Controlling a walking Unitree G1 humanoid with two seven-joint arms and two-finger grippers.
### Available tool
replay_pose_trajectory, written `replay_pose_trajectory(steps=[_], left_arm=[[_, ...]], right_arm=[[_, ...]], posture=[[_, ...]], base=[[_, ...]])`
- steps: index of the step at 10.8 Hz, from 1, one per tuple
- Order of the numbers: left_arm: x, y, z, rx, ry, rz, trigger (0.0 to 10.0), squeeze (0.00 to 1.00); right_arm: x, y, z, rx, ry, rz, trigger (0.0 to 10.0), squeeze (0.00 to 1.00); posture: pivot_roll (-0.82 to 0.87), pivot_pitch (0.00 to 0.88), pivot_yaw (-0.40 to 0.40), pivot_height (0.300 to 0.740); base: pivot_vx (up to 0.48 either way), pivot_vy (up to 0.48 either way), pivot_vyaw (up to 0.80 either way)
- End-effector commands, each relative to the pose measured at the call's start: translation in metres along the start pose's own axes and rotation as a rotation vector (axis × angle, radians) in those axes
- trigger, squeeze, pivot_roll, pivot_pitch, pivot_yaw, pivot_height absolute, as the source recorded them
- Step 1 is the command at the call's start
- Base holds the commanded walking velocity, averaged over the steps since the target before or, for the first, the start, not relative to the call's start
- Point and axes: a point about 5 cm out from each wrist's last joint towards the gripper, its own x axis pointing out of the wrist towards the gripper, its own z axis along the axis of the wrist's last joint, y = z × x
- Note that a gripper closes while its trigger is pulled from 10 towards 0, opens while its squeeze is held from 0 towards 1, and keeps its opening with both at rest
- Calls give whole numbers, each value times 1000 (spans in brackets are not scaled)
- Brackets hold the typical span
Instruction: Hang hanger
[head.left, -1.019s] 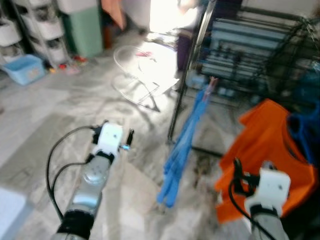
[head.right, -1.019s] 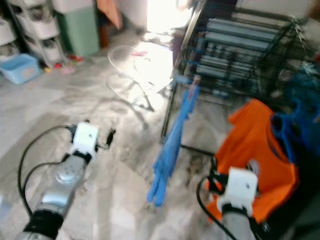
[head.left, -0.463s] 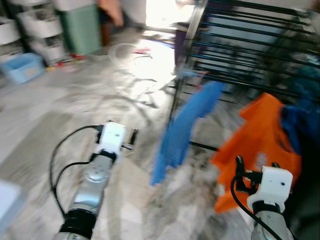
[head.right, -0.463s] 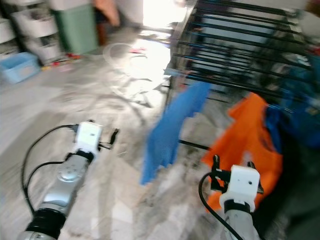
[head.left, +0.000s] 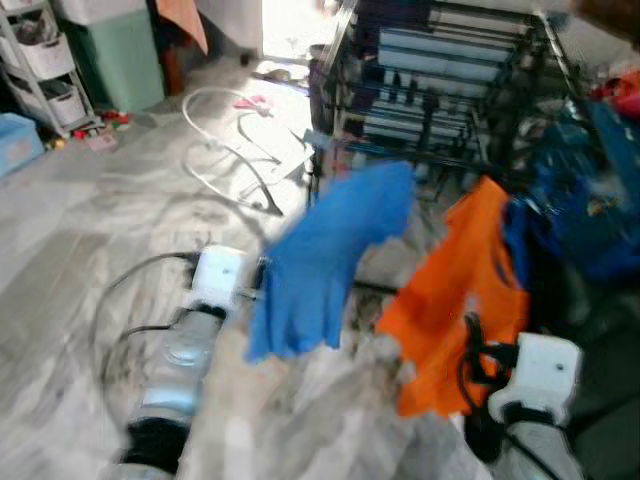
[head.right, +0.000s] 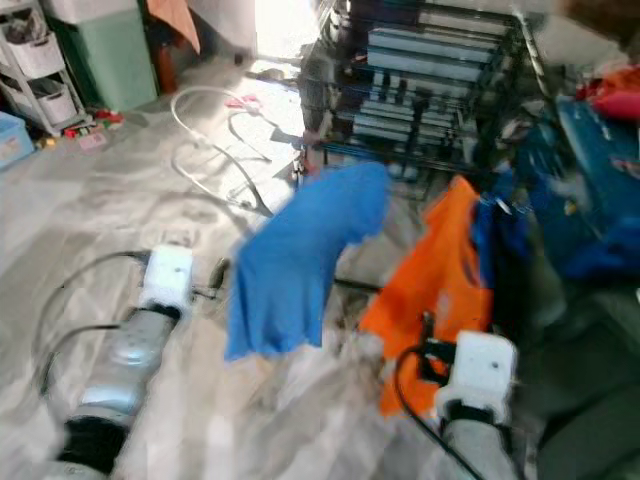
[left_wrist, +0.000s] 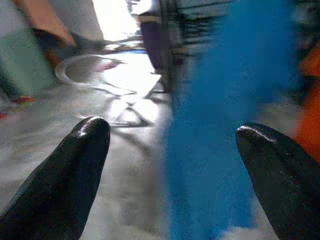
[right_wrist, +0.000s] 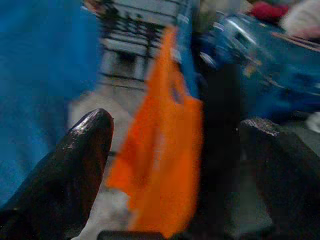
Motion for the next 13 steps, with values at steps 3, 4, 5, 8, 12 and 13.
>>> replay_pose_trajectory(steps=[3,4,5,8,12,13], left_arm=[[2,8,0,-13,-1,7,10000,0],[4,5,2,-27,-9,-14,10000,0],[4,4,3,-49,-13,-35,10000,0],[5,-2,6,-86,-38,-105,10000,0],[5,-4,6,-91,-39,-128,10000,0],[5,-5,5,-92,-39,-134,10000,0]], right_arm=[[2,2,4,11,-9,-3,10000,498],[3,2,5,8,-14,-3,10000,502],[3,2,5,8,-16,-3,10000,498],[3,5,4,8,-16,4,10000,502],[3,4,4,8,-17,1,10000,506],[3,5,4,8,-17,4,10000,502]], posture=[[88,93,-78,740],[88,97,-79,740],[87,100,-79,740],[83,103,-75,740],[81,103,-70,740],[82,107,-69,740]], base=[[0,0,-169],[0,0,0],[0,0,0],[244,0,0],[419,0,0],[424,0,0]])
